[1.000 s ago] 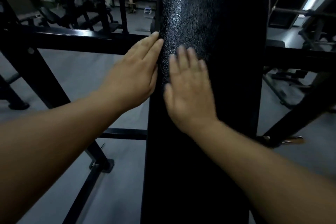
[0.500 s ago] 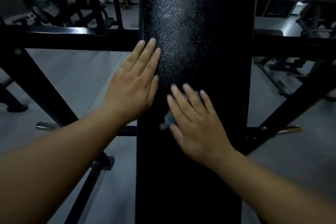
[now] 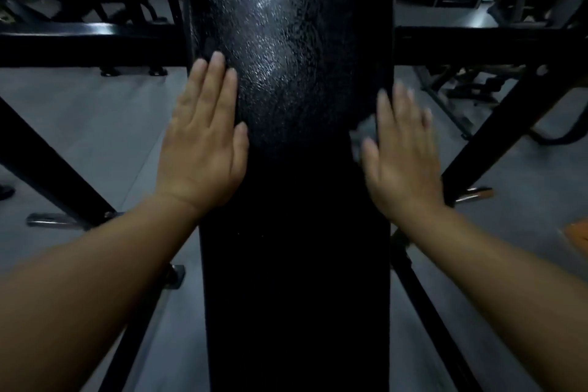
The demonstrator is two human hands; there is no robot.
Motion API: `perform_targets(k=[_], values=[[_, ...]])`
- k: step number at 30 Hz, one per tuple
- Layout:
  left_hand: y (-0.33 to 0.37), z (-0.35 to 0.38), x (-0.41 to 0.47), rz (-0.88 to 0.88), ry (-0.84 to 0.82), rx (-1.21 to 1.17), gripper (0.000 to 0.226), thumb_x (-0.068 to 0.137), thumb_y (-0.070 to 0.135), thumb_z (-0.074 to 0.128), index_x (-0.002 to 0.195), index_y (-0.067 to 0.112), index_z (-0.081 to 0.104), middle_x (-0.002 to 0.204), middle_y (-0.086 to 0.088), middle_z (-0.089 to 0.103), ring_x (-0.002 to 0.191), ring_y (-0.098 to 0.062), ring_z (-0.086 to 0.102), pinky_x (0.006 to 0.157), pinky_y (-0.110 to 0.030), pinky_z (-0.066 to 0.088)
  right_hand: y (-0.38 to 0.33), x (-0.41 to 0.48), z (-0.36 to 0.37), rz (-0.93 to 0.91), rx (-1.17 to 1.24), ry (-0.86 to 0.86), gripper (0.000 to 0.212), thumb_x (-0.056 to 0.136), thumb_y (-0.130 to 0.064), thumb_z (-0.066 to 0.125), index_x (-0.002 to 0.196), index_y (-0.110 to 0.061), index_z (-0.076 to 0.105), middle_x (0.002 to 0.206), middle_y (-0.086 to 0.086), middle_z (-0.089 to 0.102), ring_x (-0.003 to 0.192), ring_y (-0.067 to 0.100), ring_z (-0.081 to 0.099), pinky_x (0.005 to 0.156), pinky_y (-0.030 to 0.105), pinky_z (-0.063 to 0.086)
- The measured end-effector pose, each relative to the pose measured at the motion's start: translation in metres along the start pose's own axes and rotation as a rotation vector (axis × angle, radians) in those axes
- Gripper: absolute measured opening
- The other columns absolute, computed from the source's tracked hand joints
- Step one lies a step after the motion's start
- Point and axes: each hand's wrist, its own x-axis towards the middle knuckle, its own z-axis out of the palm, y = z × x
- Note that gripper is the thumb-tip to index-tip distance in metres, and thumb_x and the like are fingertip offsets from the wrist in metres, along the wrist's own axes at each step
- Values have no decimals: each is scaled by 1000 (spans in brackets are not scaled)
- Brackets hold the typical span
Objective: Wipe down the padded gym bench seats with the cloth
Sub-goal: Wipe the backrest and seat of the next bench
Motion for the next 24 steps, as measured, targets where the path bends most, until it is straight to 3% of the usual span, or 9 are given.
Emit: perform_targets(k=[2, 5, 7, 9, 13, 15, 18, 21, 24], values=[[1, 3, -1, -6, -5, 3, 61, 101, 29, 32, 154, -1, 24, 164, -19, 16, 152, -34, 10, 122, -50, 18, -36, 14, 5, 134, 37, 90, 67, 99, -39, 31, 154, -2, 27, 163, 21, 19, 152, 37, 16, 123, 52, 9], [0, 3, -1, -2, -4, 18, 61, 101, 29, 31, 154, -1, 24, 164, -19, 16, 152, -34, 11, 122, -50, 18, -71, -48, 22, -369, -13, 18, 60, 100, -32, 44, 152, -2, 35, 160, 21, 28, 149, 39, 25, 121, 55, 20], [0, 2, 1, 2, 0, 17, 61, 102, 29, 32, 154, 0, 23, 164, -18, 16, 152, -33, 10, 123, -49, 18, -53, -84, 16, -560, -7, -99, 60, 98, -30, 48, 152, -6, 34, 160, 16, 28, 149, 34, 26, 122, 48, 18], [0, 1, 3, 12, 10, 14, 61, 102, 29, 32, 154, -1, 24, 164, -19, 16, 152, -34, 10, 123, -48, 16, -26, -68, 13, -470, 15, -38, 63, 97, -28, 46, 153, -5, 28, 161, 16, 26, 149, 34, 24, 122, 48, 16], [-3, 3, 3, 39, 38, 39, 60, 103, 27, 31, 154, -3, 24, 162, -22, 18, 151, -38, 12, 124, -45, 12, -52, 5, 7, 20, 194, 149, 66, 98, -31, 41, 155, -3, 26, 163, 19, 20, 152, 36, 14, 123, 53, 9], [-3, 5, 2, 47, 45, 48, 59, 103, 26, 32, 153, -3, 24, 162, -23, 19, 151, -39, 14, 125, -44, 11, -86, -9, 16, -126, 274, 183, 64, 89, -22, 47, 149, 0, 40, 158, 20, 33, 149, 38, 25, 122, 54, 13], [-4, 4, 0, 26, 46, 54, 59, 103, 27, 31, 154, -1, 24, 162, -21, 18, 151, -38, 13, 125, -38, 7, -83, -72, 25, -444, 367, -17, 52, 78, -6, 59, 129, 3, 55, 152, 23, 42, 145, 38, 33, 121, 52, 20], [-2, 5, -1, -3, 40, 69, 60, 103, 30, 28, 155, 1, 22, 163, -18, 17, 152, -35, 12, 124, -32, 2, -32, -84, 14, -388, 310, -25, 30, 89, -12, 61, 116, -1, 55, 152, 26, 38, 144, 43, 32, 120, 53, 24], [-3, 5, -3, -14, 31, 82, 60, 103, 31, 27, 156, 3, 20, 163, -17, 17, 152, -34, 11, 123, -28, 0, -23, -42, 7, -108, 236, 167, 22, 92, -23, 61, 107, -7, 65, 145, 25, 44, 134, 44, 41, 112, 49, 33]])
